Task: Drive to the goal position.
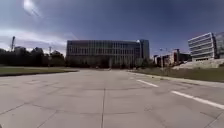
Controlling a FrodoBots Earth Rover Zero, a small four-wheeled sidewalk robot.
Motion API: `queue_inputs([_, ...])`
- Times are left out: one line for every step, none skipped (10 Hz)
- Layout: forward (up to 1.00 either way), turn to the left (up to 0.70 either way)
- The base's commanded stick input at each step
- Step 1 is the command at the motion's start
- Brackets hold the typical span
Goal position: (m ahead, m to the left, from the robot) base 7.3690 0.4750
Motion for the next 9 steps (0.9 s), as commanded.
queue_inputs([0.5, 0.0])
queue_inputs([0.5, 0.0])
queue_inputs([0.5, 0.0])
queue_inputs([0.5, 0.0])
queue_inputs([0.5, 0.0])
queue_inputs([0.5, 0.0])
queue_inputs([0.5, 0.0])
queue_inputs([0.5, 0.0])
queue_inputs([0.5, 0.0])
